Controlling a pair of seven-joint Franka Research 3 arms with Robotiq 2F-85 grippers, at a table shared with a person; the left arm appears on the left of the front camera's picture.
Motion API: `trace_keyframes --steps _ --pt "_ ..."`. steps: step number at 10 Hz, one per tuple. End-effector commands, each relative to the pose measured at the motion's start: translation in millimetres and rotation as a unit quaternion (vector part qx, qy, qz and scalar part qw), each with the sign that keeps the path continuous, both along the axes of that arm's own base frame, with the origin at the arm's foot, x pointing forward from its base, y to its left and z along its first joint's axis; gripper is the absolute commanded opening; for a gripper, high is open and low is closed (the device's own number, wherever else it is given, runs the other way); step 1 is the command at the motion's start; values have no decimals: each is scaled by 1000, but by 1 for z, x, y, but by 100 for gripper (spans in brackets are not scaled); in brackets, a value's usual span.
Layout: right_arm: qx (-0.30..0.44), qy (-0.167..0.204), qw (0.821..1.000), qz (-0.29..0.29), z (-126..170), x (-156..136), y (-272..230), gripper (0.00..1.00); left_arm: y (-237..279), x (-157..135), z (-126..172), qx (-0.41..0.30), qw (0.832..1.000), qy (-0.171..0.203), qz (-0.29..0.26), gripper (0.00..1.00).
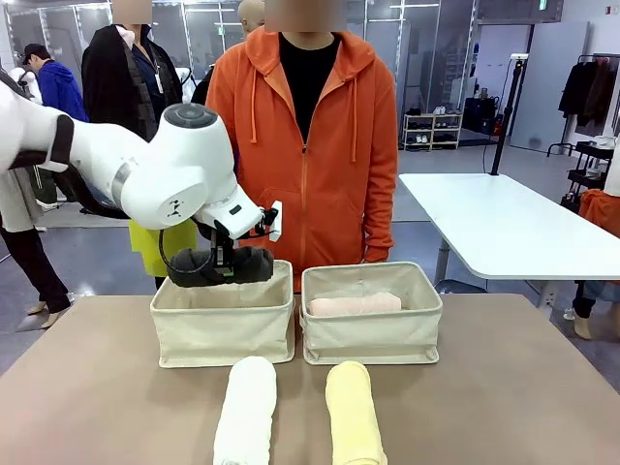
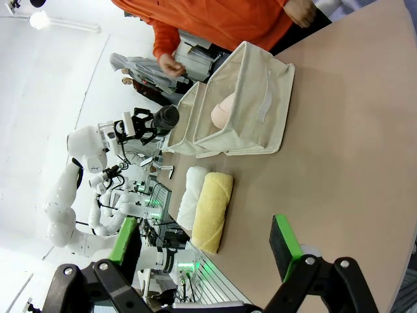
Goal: Divide the towels into two baskets.
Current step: Pick up one hotel-folded towel from the bottom of the table and place it in the Fabric basket indicated by the person.
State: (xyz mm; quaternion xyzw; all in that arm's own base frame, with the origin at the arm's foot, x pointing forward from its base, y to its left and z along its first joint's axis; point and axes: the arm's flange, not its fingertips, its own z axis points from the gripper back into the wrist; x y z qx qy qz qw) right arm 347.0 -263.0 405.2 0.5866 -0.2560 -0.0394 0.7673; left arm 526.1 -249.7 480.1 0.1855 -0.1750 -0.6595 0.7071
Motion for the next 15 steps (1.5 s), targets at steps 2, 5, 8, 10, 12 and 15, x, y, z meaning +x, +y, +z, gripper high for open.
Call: trace_keyframes --steps 2,5,8,10,12,15 --pt "-4 4 1000 -3 3 -2 1 100 1 27 -4 -4 1000 14 18 38" --pt "-4 4 1000 -3 3 -2 1 100 6 38 -11 -3 999 33 17 38" --pt "-4 4 1000 -3 3 -2 1 100 4 40 -9 -3 999 34 10 81" --pt "-4 4 1000 -3 3 -2 1 100 0 39 -5 -12 999 34 5 100" --pt "-4 4 1000 -3 3 -2 1 100 -1 35 -2 -8 999 31 5 98" --pt "-4 4 1000 -3 3 -2 1 100 -7 34 -8 -5 1000 17 12 100"
